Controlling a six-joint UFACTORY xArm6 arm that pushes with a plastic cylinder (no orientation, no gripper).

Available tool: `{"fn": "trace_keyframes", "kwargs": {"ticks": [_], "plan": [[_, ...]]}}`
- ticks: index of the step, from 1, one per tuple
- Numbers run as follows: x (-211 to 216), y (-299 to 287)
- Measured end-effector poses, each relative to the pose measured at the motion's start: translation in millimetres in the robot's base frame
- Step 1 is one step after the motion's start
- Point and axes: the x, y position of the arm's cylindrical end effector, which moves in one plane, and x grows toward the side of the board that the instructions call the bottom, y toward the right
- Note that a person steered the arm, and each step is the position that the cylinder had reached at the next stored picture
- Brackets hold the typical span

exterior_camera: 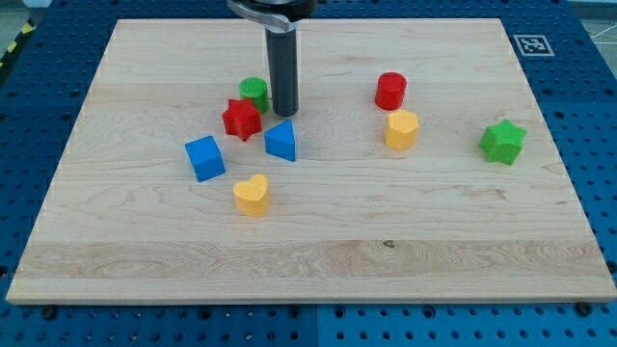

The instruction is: Move green circle towards center left

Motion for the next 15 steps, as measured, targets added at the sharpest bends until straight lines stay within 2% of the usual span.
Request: {"fn": "trace_keyframes", "kwargs": {"ticks": [2,3,5,7,8,10,12,13,15], "plan": [[-1,-27],[-18,-54],[-19,-32],[-65,-50],[-63,-72],[2,-161],[4,-164],[12,-130],[22,-147]]}}
